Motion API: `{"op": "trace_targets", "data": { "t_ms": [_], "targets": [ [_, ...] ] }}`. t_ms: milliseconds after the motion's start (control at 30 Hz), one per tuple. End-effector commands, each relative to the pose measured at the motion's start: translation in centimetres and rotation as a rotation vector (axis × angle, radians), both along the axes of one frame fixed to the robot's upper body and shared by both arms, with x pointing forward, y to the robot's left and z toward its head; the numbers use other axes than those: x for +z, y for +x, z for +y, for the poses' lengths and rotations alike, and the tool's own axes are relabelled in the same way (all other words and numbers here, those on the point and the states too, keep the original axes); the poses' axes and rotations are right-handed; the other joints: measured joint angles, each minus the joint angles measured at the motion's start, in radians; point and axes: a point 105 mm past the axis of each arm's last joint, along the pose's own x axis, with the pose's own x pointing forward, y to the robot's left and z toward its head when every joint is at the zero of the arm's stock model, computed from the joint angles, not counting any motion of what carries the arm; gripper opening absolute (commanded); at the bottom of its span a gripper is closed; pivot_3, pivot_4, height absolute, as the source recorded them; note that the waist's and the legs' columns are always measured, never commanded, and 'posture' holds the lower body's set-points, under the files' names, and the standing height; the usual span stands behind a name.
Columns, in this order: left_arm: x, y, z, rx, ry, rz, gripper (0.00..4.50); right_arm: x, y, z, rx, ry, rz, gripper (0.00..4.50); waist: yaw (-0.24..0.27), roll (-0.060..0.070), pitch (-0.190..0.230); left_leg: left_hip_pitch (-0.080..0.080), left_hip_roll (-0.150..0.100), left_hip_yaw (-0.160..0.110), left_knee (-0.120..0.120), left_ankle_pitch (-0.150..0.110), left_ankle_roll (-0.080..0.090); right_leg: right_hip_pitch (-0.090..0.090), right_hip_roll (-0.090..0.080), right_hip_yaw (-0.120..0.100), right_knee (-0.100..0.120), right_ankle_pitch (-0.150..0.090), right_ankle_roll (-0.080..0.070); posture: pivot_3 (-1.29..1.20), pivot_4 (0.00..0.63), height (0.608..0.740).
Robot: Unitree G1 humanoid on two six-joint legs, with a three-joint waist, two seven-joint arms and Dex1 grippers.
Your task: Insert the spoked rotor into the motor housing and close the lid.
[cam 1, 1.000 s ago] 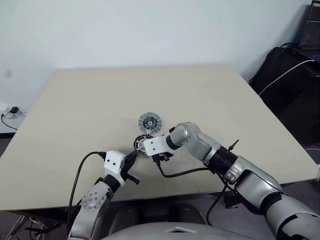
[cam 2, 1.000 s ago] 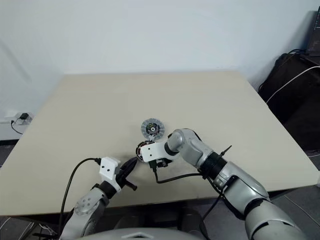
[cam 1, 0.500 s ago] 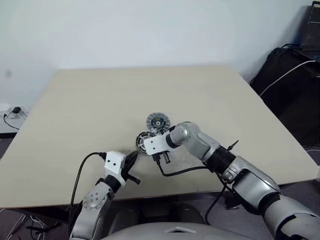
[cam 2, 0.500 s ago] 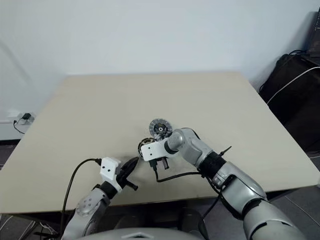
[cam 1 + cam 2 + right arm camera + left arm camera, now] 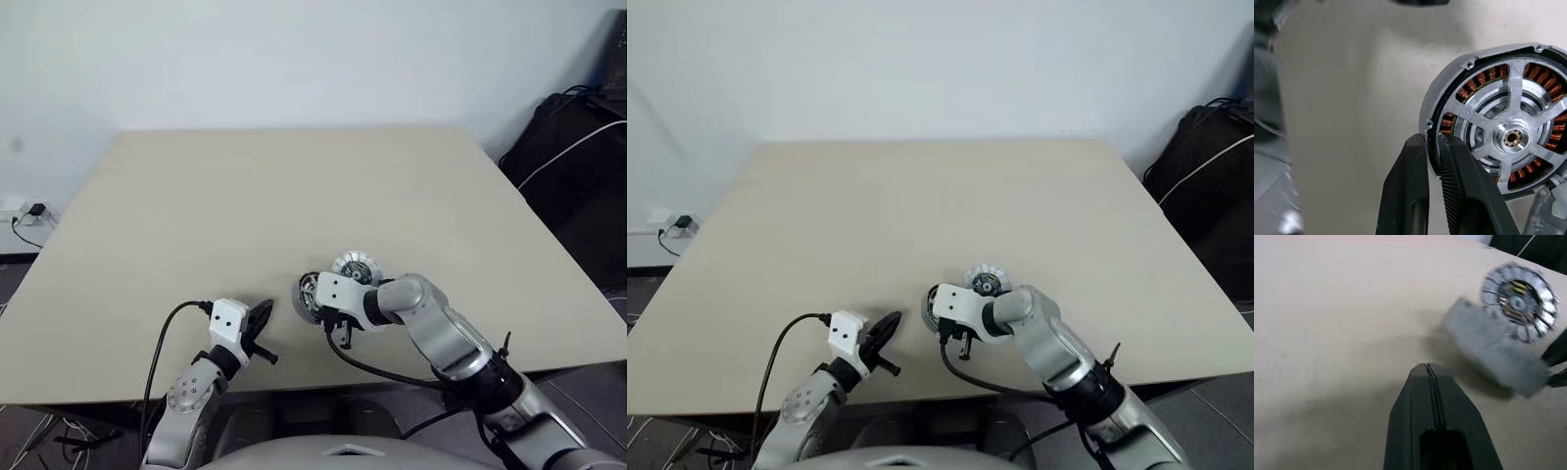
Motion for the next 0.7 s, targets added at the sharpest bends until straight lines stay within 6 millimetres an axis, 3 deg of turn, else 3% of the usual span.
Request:
{"op": "trace_targets", "data": {
  "t_ms": [33, 333, 700],
  "targets": [
    [0.7, 0.5, -0.3, -0.024, -0.009, -0.040, 0.00, 2.1, 0.5, -0.3, -0.133, 0.053, -0.008, 0.10, 0.000, 0.000, 0.001, 0.000, 0.000, 0.000, 0.000, 0.000, 0.000, 0.000, 0.000, 0.000, 0.000, 0.001, 0.001, 0.00, 0.000, 0.740],
    [0.2, 0.7, -0.2, -0.041, -0.004, -0.033, 0.00, 2.0, -0.1, -0.6, -0.210, 0.038, 0.058, 0.10, 0.000, 0.001, 0.001, 0.000, 0.000, 0.000, 0.000, 0.001, -0.002, 0.001, 0.000, -0.001, -0.003, 0.001, 0.002, 0.00, 0.000, 0.740],
    [-0.6, 0.5, 0.0, -0.031, -0.003, -0.025, 0.00, -0.6, 3.1, 1.6, -0.296, 0.031, 0.028, 0.10, 0.000, 0.001, 0.001, 0.000, -0.001, 0.000, 0.000, 0.002, -0.003, 0.002, 0.000, -0.001, -0.005, 0.003, 0.005, 0.00, 0.000, 0.740]
  ]
}}
